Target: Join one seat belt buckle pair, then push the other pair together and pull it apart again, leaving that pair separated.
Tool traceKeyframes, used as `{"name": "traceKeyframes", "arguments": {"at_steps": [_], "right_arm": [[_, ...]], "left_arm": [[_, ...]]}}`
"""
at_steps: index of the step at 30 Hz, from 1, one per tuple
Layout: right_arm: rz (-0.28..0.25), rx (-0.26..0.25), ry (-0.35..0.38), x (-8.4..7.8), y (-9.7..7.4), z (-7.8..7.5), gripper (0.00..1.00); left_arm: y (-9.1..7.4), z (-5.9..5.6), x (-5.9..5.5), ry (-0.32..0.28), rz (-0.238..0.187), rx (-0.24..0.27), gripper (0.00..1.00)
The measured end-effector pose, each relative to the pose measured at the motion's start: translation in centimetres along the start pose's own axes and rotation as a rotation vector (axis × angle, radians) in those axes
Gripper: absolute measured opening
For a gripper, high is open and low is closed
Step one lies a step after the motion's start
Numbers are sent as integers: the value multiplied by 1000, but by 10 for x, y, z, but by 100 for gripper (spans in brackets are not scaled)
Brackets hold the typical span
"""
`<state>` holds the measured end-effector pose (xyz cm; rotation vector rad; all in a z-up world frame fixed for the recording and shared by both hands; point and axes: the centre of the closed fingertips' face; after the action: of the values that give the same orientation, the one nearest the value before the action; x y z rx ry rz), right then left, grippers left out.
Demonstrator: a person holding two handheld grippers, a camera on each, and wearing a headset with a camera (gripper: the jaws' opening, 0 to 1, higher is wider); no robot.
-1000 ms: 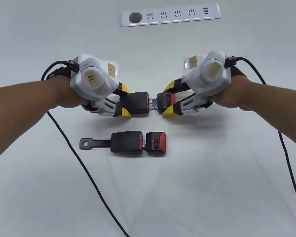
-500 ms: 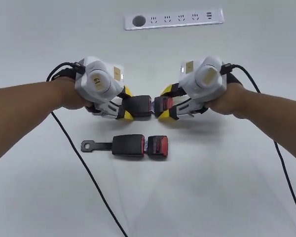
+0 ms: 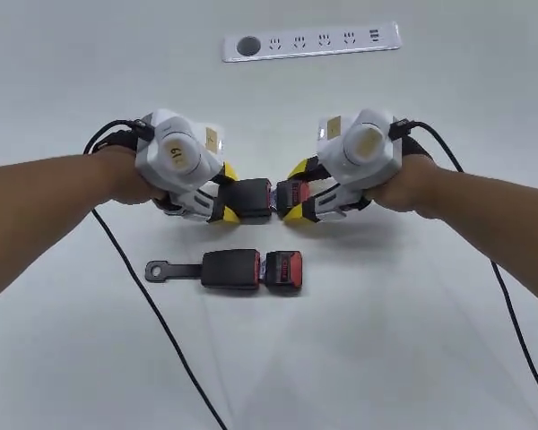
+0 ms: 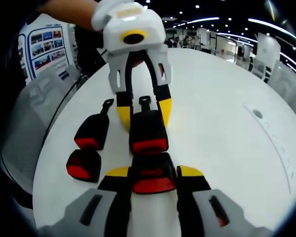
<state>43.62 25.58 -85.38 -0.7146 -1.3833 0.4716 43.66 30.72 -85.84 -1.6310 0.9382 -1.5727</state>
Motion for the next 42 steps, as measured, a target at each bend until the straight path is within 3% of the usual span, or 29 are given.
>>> {"name": "traceKeyframes", "arguments": {"at_steps": [42], "right_arm": [[10, 5, -14, 1, 3, -2, 35]], "left_arm": [[-1, 0, 0, -3, 8, -2, 33]]}}
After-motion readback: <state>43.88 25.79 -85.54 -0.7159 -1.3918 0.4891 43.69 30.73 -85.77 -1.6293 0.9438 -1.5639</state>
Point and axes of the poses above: the centre of the closed fingertips' face, and the gripper's own axes: y roughly forward along the fingers, z roughly to its left, x roughly out of its top, and after that the axes turned 3 degrees about -x, right-handed
